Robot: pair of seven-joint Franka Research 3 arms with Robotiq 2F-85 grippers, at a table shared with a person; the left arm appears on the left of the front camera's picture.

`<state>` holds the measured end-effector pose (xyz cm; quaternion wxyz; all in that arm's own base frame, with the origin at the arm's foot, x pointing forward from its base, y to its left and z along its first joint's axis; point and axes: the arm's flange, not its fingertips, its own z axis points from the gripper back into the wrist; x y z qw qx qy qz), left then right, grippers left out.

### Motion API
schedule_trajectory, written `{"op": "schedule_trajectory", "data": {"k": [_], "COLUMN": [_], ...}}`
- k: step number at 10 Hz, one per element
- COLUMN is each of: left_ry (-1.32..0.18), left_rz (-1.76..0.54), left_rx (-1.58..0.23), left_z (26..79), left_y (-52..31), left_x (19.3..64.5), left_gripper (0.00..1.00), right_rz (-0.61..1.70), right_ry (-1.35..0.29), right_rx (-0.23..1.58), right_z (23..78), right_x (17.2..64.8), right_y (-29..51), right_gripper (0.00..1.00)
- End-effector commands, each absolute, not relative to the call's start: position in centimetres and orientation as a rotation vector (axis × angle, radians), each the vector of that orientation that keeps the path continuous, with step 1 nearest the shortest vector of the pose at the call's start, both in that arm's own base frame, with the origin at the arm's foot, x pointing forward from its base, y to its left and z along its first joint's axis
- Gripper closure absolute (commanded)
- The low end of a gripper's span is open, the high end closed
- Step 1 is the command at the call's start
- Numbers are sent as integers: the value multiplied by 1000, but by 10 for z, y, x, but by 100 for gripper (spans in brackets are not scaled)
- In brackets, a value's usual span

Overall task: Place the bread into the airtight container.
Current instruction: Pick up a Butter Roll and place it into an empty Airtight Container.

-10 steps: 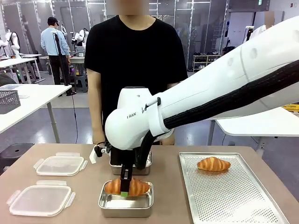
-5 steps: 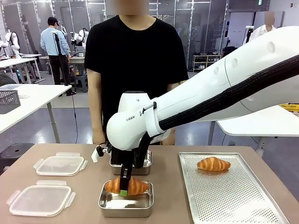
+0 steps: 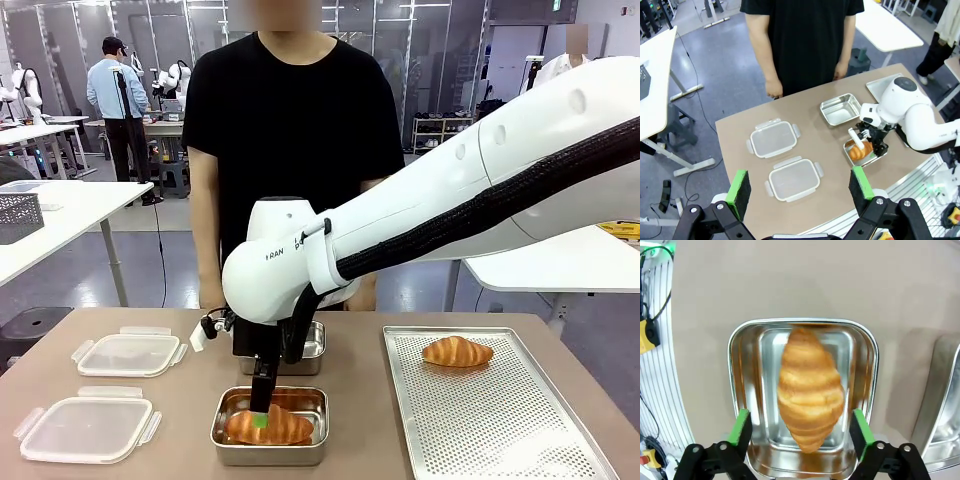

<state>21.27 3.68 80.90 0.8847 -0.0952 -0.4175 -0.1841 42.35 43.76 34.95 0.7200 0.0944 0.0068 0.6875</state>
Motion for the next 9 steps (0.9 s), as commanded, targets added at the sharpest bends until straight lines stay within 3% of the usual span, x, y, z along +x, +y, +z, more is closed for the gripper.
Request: {"op": "schedule_trajectory", "data": {"k": [1, 9], "left_ry": [-870, -870], "left_rz": [-384, -384], "left_rx": [-199, -199], "left_z": [810, 810], "left_y": [37, 37], "left_x": [213, 213], "left_gripper": [0, 0], "right_rz": [1486, 1517], "right_ry": [13, 14], "right_rx": [193, 208], "right_z": [355, 350], "right_x": [422, 424], "right_y": [435, 437], "right_gripper": [0, 0]}}
